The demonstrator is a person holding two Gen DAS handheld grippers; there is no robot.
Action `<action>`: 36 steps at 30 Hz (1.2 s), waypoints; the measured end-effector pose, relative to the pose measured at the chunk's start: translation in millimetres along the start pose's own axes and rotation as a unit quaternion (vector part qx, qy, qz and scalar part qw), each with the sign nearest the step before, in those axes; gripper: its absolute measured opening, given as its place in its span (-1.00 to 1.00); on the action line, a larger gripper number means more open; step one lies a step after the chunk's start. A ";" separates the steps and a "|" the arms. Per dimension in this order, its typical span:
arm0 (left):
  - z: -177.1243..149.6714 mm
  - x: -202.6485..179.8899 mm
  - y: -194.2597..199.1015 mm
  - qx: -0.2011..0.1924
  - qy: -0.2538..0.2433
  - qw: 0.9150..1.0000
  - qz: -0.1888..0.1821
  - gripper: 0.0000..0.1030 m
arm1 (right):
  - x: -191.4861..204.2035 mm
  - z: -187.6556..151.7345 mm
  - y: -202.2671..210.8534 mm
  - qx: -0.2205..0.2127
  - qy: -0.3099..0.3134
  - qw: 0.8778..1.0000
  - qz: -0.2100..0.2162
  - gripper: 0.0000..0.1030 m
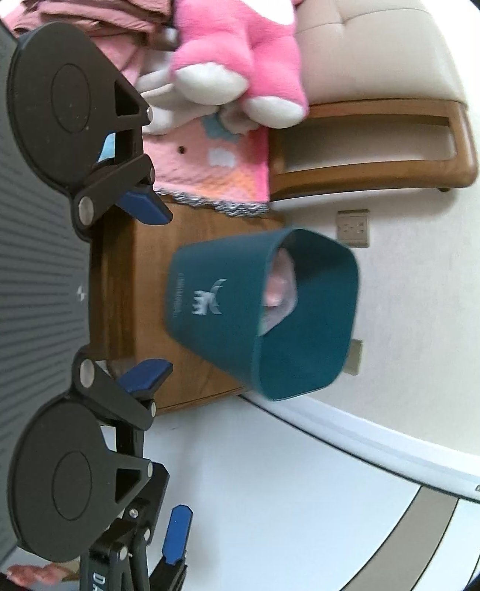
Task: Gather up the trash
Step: 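Lower both tools back down to the remaining floor trash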
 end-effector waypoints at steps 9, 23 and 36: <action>-96.9 22.4 -59.8 0.065 -0.007 0.998 -0.018 0.63 | -8.9 -112.5 -36.3 0.060 -0.007 0.998 -0.014 0.99; -325.2 26.4 -298.3 0.184 0.041 0.982 -0.007 1.00 | -96.2 -384.4 -205.1 0.197 -0.065 0.978 -0.029 0.89; -507.2 22.6 -491.3 0.283 0.043 0.957 0.057 0.99 | -156.5 -580.9 -356.4 0.314 -0.069 0.946 -0.028 0.48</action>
Point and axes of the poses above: each gripper's, at about its wrist camera, not at the fingertips, and y roughly against the way its jaws point, x to its left, z to its top, the point moved 4 cm from there along -y, roughly the way its jaws point, and after that the axes turned 8 degrees about z, right-handed, at the moved point
